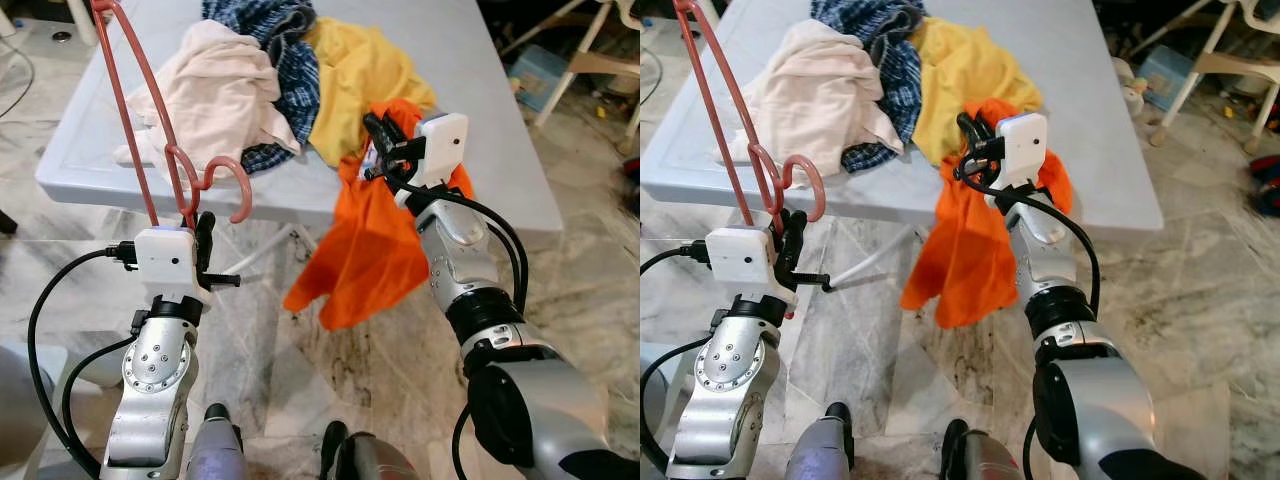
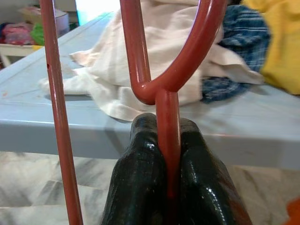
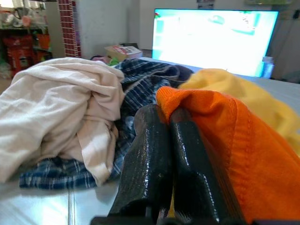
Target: Hang hanger
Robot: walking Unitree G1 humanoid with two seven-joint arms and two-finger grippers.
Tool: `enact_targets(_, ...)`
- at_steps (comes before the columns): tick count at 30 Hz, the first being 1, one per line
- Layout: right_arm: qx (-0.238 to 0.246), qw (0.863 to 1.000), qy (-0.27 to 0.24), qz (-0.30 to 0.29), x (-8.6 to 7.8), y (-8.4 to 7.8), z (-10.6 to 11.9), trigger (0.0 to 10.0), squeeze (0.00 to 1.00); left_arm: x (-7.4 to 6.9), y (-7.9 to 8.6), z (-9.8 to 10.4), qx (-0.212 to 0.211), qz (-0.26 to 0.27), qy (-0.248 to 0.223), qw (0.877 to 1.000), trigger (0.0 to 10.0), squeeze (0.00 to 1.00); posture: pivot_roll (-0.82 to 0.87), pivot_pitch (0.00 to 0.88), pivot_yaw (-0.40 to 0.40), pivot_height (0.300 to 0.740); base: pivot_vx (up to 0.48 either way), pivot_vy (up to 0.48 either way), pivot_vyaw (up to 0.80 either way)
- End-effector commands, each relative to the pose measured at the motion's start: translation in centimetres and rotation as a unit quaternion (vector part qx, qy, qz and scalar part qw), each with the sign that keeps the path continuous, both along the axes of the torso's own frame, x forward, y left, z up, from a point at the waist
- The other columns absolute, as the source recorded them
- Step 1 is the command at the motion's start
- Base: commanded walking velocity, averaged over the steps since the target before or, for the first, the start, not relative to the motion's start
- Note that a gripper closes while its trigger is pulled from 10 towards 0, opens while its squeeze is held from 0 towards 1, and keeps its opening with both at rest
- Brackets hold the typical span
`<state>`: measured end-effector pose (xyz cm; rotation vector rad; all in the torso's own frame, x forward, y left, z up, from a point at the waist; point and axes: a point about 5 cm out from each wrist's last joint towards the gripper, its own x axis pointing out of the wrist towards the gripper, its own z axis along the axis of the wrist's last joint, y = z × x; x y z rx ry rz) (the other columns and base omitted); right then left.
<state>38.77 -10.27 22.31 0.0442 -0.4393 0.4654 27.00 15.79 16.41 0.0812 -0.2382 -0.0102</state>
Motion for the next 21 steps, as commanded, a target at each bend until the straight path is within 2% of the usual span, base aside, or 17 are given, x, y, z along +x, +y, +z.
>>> enact_targets(1,0.01,1.0,-0.006,-0.004,-0.2,-0.5,0.1,10.0,0.0,-0.1,-0.4,0.8,0.006,-0.009,-0.016,1.0,10.0,0.0,0.29,0.254,-0.127,0.74,0.322,0.0,0.0)
enact_targets(4,0.015,1.0,-0.011,-0.004,-0.4,-0.5,0.2,10.0,0.0,0.0,-0.8,1.2,0.008,-0.015,-0.023,1.0,10.0,0.0,0.28,0.25,-0.125,0.74,0.295,0.0,0.0)
enact_targets(10,0.02,1.0,-0.011,-0.013,-0.5,-0.7,0.1,10.0,0.0,0.2,-0.7,0.8,0.011,-0.018,-0.017,1.0,10.0,0.0,0.29,0.23,-0.123,0.74,0.294,0.0,0.0)
enact_targets(14,0.024,1.0,-0.007,-0.017,-0.6,-0.6,-0.3,10.0,0.0,0.6,-0.5,0.3,0.012,-0.019,-0.01,1.0,10.0,0.0,0.3,0.17,-0.113,0.74,0.282,0.0,0.0)
enact_targets(21,0.028,0.999,-0.01,-0.035,-0.4,-1.1,0.0,10.0,0.0,1.3,-0.7,0.1,0.017,-0.025,-0.004,1.0,10.0,0.0,0.3,0.123,-0.102,0.74,0.196,0.0,0.0)
